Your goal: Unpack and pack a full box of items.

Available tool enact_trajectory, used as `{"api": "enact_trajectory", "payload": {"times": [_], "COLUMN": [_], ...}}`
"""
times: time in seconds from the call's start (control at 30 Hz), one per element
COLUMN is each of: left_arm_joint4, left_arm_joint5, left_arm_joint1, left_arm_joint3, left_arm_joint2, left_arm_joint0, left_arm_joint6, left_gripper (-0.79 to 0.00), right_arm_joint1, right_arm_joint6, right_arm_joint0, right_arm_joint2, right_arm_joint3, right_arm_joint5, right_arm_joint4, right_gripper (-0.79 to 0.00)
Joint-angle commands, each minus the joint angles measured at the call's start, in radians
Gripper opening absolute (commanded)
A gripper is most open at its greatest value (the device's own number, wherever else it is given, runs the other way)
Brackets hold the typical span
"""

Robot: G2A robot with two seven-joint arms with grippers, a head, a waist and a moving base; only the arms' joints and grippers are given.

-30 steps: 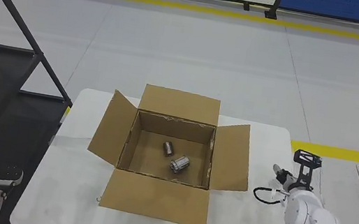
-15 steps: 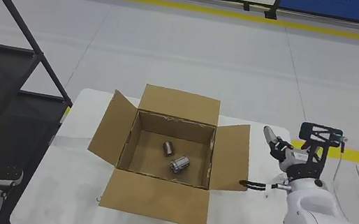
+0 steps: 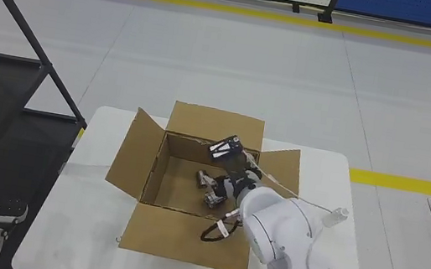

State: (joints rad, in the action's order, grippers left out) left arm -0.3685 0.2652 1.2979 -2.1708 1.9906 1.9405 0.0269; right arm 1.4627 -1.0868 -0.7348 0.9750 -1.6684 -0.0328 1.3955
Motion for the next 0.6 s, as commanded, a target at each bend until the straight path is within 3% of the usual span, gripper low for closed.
{"api": "enact_trajectory", "payload": {"times": [0.0, 0.1, 0.57], "left_arm_joint4": [0.000, 0.000, 0.000], "left_arm_joint5": [0.000, 0.000, 0.000], "left_arm_joint1": [0.000, 0.000, 0.000], "left_arm_joint3": [0.000, 0.000, 0.000], "left_arm_joint2": [0.000, 0.000, 0.000], "left_arm_joint0": [0.000, 0.000, 0.000], "left_arm_joint6": [0.000, 0.000, 0.000], "left_gripper": [0.000, 0.000, 0.000], "right_arm_joint1": [0.013, 0.026, 0.029], "right_arm_joint6": [-0.025, -0.032, 0.009], "right_arm_joint0": [0.043, 0.079, 0.068], "right_arm_joint2": [-0.038, -0.045, -0.051], "right_arm_joint3": [0.101, 0.173, 0.195], "right_arm_joint5": [-0.032, -0.052, -0.040], "right_arm_joint4": [0.003, -0.037, -0.045], "right_gripper": [0.000, 0.000, 0.000]}}
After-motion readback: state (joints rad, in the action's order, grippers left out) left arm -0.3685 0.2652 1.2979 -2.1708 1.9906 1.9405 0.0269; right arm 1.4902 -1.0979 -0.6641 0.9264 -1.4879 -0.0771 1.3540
